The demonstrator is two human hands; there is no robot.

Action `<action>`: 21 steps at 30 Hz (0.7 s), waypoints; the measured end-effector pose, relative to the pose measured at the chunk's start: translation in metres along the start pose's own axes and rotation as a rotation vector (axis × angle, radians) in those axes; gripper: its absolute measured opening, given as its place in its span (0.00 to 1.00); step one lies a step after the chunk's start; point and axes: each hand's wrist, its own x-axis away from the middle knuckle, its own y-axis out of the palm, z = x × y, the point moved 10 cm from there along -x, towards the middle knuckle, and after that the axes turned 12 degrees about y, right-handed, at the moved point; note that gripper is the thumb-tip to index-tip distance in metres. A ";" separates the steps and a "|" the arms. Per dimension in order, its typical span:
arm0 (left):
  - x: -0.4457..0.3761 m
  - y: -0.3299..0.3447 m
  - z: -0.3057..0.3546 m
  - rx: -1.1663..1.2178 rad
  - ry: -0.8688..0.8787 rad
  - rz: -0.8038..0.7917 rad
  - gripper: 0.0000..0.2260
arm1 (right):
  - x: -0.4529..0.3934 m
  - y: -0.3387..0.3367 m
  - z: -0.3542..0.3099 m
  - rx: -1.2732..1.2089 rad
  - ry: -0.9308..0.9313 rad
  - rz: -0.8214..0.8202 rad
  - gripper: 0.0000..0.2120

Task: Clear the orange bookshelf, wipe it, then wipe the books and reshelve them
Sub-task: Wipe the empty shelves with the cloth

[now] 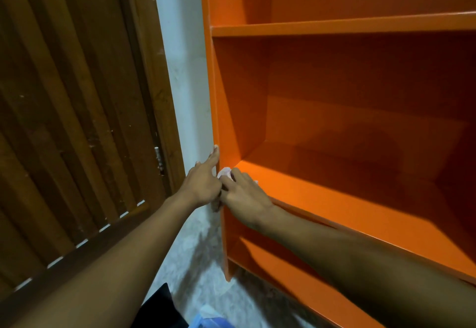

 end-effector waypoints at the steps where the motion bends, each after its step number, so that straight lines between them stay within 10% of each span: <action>1: 0.000 -0.002 0.001 -0.007 0.002 0.000 0.35 | 0.000 0.008 0.001 0.070 -0.008 0.001 0.16; 21: 0.010 0.035 -0.007 0.011 -0.042 -0.002 0.37 | 0.114 0.014 0.073 0.563 -0.146 -0.292 0.28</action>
